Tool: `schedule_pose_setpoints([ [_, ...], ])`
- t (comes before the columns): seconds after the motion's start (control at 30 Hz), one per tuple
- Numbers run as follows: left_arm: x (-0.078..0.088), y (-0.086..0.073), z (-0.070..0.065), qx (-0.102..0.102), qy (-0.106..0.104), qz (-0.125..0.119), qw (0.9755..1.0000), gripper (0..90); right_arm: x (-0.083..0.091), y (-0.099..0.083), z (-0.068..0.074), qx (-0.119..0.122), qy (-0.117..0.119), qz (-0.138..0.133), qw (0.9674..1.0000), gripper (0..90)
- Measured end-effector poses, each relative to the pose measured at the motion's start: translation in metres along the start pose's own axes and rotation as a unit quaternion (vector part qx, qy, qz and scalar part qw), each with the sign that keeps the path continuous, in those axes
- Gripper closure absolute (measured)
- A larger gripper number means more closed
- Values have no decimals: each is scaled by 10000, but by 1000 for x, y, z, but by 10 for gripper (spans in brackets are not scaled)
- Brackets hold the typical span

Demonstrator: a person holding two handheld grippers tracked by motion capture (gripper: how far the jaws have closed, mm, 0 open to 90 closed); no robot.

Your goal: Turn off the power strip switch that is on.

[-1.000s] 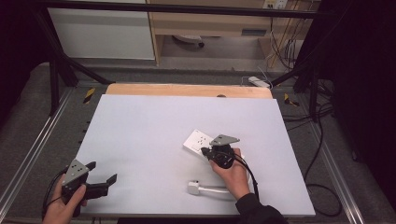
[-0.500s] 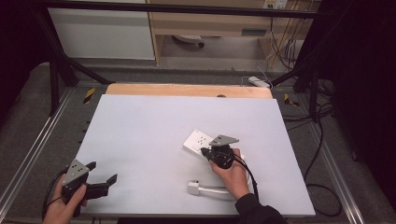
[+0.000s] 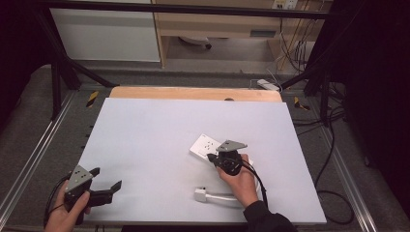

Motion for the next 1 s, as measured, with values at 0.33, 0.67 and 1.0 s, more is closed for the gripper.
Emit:
schedule_pose_setpoints([
  [0.33, -1, -1, 0, -11, 4, 80, 10000, 68, 5, 2, -1, -63, -14, -143, 9999, 900],
  [0.67, -2, -2, 0, -2, 2, 104, 9999, 68, 7, 4, -3, -101, -9, -206, 9997, 900],
  [1.0, -3, -2, -1, -14, 6, 133, 9999, 68, 11, 6, -6, -243, 3, -285, 9993, 801],
])
Point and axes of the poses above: each handheld gripper's, and its own axes: x roughly backward along the jaws, y roughly out of its top, z roughly to its left, the point moved 2 cm from there along -x, roughly forward along the jaws
